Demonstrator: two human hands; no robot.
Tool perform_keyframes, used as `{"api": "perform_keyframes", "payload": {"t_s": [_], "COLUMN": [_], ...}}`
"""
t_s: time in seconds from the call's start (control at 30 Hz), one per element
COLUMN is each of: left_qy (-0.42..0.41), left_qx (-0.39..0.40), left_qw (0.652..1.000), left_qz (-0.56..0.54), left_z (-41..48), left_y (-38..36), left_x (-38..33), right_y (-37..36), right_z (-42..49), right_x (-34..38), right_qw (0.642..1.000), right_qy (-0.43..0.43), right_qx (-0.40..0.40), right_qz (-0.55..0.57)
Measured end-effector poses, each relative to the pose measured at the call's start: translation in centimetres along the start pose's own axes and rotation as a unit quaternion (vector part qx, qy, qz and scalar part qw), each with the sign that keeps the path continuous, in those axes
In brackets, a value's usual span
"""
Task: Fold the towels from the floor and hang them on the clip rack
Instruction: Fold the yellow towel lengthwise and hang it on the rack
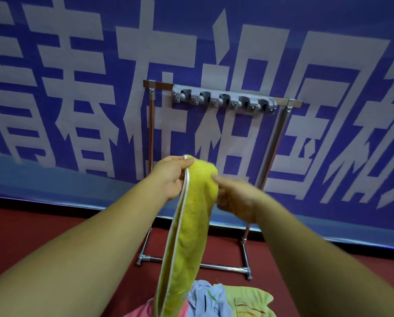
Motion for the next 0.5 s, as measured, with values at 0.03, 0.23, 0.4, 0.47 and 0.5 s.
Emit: {"api": "perform_keyframes", "payload": {"t_s": [0.03,0.23,0.4,0.47,0.5], "left_qy": [0.011,0.013,-0.003,-0.004,-0.01], "left_qx": [-0.008,0.009,0.074,0.094,0.103], "left_qw": [1.0,1.0,0.995,0.989,0.986], "left_qz": [0.0,-0.02,0.066,0.111,0.13], "left_z": [0.3,-0.4,-2.1,-2.3,-2.4], "left_y": [0.3,1.8,1.8,1.5,1.3], "left_x": [1.0,1.0,0.2,0.7,0.8], "right_y": [-0.3,-1.0,-0.6,-0.2,0.2], "right_z": [-0.4,-0.5,0.6,0.7,0.7], "right_x": [-2.0,-0.5,5.1,6.3,6.5], "right_qw": [1.0,0.993,0.982,0.977,0.975], "right_qy": [0.007,0.072,0.108,0.105,0.101], "right_qx": [-0.007,-0.074,-0.106,-0.136,-0.151], "right_qz": [0.005,0.061,0.117,0.124,0.127]}}
Point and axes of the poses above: each hand's wrist, its own z-axis towards the middle knuckle, its own y-axis out of the back of the hand, x = y × z, the point moved 8 cm from there along z, towards the middle knuckle, and after that the axes turned 11 degrees about y, right-handed, at the moved point
